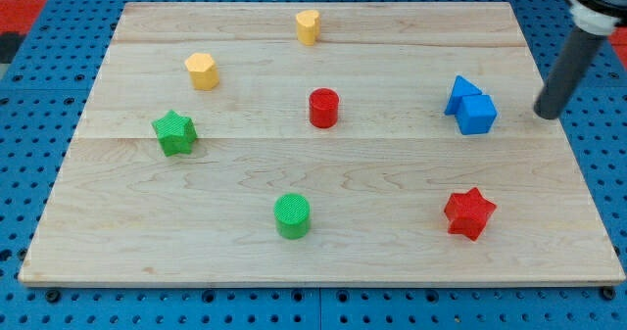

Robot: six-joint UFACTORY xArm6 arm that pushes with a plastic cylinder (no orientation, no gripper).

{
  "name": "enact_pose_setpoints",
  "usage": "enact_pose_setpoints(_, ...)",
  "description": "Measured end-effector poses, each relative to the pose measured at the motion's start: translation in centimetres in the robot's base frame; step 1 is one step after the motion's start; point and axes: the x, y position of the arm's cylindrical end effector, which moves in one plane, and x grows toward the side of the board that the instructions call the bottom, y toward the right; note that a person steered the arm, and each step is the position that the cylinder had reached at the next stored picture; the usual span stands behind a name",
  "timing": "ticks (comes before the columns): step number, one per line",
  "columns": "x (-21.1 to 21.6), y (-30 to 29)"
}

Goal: Move the red star into the red circle

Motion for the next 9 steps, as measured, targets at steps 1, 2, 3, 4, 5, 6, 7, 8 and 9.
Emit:
enact_pose_setpoints(1, 9.8, -1.0)
enact_pose_setpoints(2, 13.8, -5.5)
enact_pose_setpoints(3, 11.6, -13.9)
enact_pose_setpoints(4, 11.2, -19.1)
enact_pose_setpoints(5, 15.5, -20.5)
enact_pose_setpoints(6, 11.2, -24.7)
enact_pose_setpoints(7, 8.8, -23.4)
enact_pose_setpoints(8, 6.5, -23.9)
enact_pose_setpoints(9, 4.7, -25.2)
